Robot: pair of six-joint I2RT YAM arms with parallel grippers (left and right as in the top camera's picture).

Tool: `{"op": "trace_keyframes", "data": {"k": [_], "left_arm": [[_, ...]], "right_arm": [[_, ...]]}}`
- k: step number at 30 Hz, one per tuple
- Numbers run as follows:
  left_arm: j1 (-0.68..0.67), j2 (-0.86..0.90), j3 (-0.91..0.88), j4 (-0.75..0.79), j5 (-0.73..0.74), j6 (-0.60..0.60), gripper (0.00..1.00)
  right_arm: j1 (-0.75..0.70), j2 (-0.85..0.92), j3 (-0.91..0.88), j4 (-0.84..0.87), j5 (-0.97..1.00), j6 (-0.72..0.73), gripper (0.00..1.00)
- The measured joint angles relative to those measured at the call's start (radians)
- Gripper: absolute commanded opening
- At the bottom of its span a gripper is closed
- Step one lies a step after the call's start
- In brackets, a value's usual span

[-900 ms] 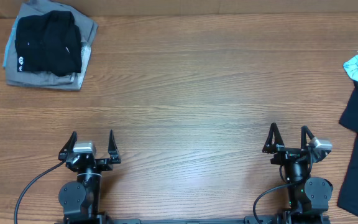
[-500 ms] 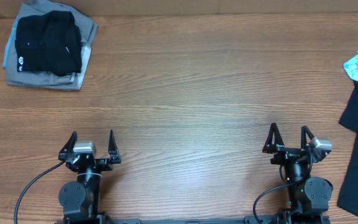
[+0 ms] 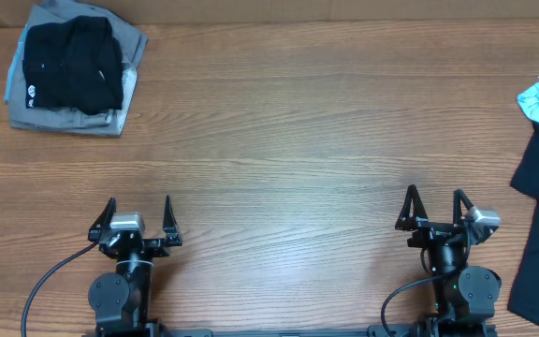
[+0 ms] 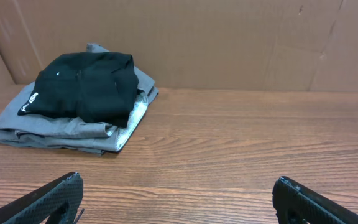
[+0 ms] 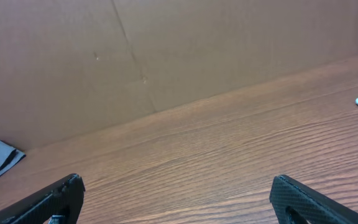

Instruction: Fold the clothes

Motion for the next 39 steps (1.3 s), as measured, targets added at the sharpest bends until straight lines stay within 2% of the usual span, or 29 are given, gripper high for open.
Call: {"op": "trace_keyframes", "data": {"k": [36,39], "left_arm": [[0.000,0.000,0.000,0.000,0.000,0.000,1.00],[0.000,0.000,0.000,0.000,0.000,0.000,1.00]], "right_arm": [[0.000,0.000,0.000,0.001,0.000,0.000,1.00],[0.000,0.000,0.000,0.060,-0.036,0.037,1.00]]}}
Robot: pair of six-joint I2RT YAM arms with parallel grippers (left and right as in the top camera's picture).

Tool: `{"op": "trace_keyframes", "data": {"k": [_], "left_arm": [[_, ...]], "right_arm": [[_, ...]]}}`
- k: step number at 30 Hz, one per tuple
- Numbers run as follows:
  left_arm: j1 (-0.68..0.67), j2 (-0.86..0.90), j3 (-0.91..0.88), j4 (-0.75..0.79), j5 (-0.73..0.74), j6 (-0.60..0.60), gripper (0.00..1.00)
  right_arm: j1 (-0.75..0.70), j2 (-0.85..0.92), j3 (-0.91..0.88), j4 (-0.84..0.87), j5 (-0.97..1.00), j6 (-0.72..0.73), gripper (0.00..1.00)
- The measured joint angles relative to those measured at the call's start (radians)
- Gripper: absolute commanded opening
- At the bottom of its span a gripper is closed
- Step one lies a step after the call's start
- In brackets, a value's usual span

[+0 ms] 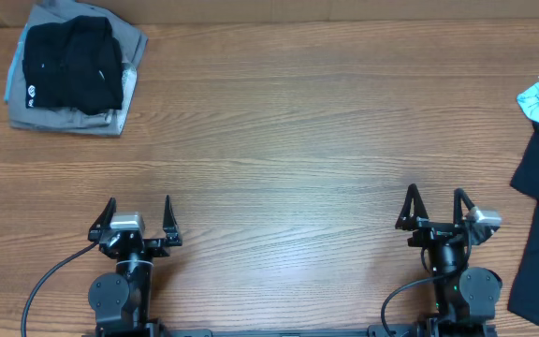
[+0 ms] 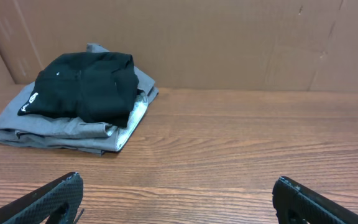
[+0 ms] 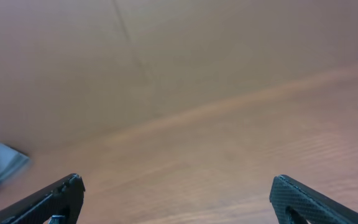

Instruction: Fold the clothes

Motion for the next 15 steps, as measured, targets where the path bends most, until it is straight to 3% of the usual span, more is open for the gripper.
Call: {"op": "trace_keyframes", "data": {"k": [9,15], "left_arm": [[0.000,0.000,0.000,0.000,0.000,0.000,1.00],[0.000,0.000,0.000,0.000,0.000,0.000,1.00]], "right_arm": [[0.000,0.000,0.000,0.037,-0.343,0.325,1.00],[0.000,0.000,0.004,0.334,-0.400,0.456,1.00]]}}
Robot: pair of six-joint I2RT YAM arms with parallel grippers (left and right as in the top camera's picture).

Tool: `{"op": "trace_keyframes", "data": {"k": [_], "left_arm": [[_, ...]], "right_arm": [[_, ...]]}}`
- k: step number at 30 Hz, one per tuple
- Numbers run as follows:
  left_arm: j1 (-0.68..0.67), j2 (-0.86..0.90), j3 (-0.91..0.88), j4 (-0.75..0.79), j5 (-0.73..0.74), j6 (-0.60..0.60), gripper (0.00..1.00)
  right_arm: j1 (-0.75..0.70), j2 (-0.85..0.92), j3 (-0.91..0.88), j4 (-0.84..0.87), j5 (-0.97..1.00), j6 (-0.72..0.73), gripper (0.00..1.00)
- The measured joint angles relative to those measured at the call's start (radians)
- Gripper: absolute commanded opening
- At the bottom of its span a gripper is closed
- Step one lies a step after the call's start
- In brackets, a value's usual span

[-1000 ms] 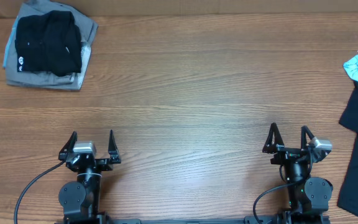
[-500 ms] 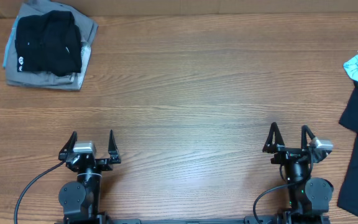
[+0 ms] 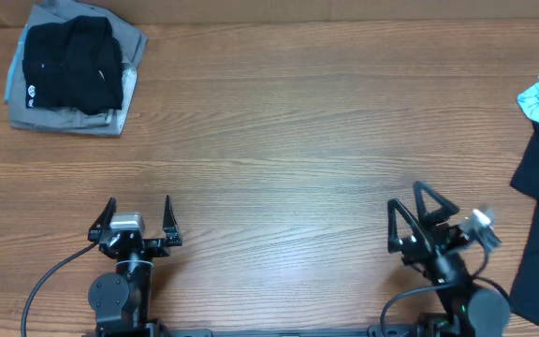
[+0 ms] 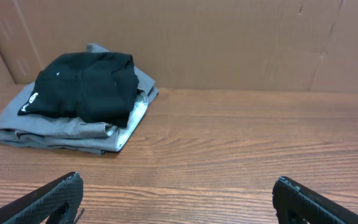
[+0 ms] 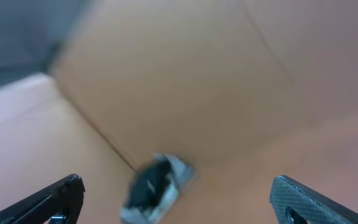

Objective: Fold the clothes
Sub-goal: 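Reach the right gripper to the light-blue T-shirt at right and grasp it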

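Note:
A folded pile of clothes (image 3: 71, 70), black on grey, lies at the far left corner of the table; it also shows in the left wrist view as the pile (image 4: 79, 99) and, blurred, in the right wrist view (image 5: 155, 186). Unfolded clothes lie at the right edge: a black garment and a light blue one. My left gripper (image 3: 138, 208) rests open at the near left, nothing between its fingers. My right gripper (image 3: 412, 201) is open at the near right, lifted and turned toward the left.
A brown cardboard wall (image 4: 229, 37) stands behind the wooden table (image 3: 279, 122). Both arm bases sit at the table's near edge.
My right gripper has lifted and swung to point left; its view now shows the far-left pile, blurred. The left gripper and the clothes have not moved.
At first both grippers rested open at the near edge, facing the back wall. The right wrist view then went blurred as that arm stirred, and now the right gripper is raised and turned leftward. The left arm stayed still throughout.

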Motion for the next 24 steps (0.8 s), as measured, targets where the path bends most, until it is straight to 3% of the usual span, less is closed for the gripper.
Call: {"op": "trace_keyframes", "data": {"k": [6,11,16,20,24], "left_arm": [[0.000,0.000,0.000,0.000,0.000,0.000,1.00],[0.000,0.000,0.000,0.000,0.000,0.000,1.00],[0.000,0.000,0.000,0.000,0.000,0.000,1.00],[0.000,-0.001,-0.001,0.000,0.000,0.000,1.00],[0.000,-0.001,-0.001,0.000,0.000,0.000,1.00]], "right_arm": [[0.000,0.090,0.162,-0.133,0.105,-0.074,1.00],[0.000,0.364,0.454,-0.262,0.247,-0.250,1.00],[-0.001,0.777,0.807,-0.405,0.466,-0.410,1.00],[-0.040,1.152,1.144,-0.694,0.558,-0.523,1.00],[-0.129,1.587,1.591,-1.064,0.603,-0.585,1.00]]}}
